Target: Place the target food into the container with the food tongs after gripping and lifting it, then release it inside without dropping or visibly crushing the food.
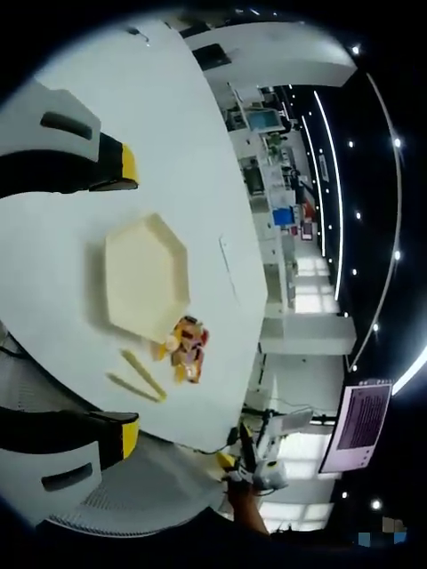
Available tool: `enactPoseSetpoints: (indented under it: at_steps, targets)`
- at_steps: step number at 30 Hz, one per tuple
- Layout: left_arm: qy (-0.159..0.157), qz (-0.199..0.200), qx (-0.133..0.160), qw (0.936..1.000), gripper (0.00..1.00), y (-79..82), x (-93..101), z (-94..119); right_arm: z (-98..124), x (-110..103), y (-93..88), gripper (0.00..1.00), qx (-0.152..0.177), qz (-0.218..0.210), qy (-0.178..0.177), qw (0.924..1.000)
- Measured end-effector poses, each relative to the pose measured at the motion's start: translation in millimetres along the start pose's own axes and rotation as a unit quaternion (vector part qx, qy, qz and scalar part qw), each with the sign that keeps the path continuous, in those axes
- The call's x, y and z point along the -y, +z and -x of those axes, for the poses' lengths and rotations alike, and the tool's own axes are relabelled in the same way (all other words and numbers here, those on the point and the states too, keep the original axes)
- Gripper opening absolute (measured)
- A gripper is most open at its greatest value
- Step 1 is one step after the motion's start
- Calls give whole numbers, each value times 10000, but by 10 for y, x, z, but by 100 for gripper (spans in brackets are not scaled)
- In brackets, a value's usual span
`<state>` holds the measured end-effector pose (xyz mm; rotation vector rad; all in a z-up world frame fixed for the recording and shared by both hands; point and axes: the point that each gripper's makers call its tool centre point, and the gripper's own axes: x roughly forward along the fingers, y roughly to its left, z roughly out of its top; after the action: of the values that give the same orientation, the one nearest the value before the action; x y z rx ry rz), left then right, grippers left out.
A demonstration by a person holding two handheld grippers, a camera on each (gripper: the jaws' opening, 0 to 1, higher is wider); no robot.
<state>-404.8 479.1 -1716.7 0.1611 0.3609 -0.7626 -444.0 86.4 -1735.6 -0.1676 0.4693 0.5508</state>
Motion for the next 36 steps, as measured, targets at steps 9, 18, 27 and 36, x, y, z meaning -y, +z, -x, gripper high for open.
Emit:
enactPoseSetpoints:
  at_steps: [9,18,27,36]
  targets:
    - [0,26,64,10000,100,40,0,10,-5,-3,51,100,-45,112,108,9999]
    - [30,-19,95,9999,100,132,41,15,9,56,70,100,26,53,10,10000]
    - [-44,-91,102,9999,100,158,63,-11,20,26,84,100,59,44,6,10000]
    - [-93,-108,117,9998,99,144,54,-15,40,0,89,100,96,62,-9,9999]
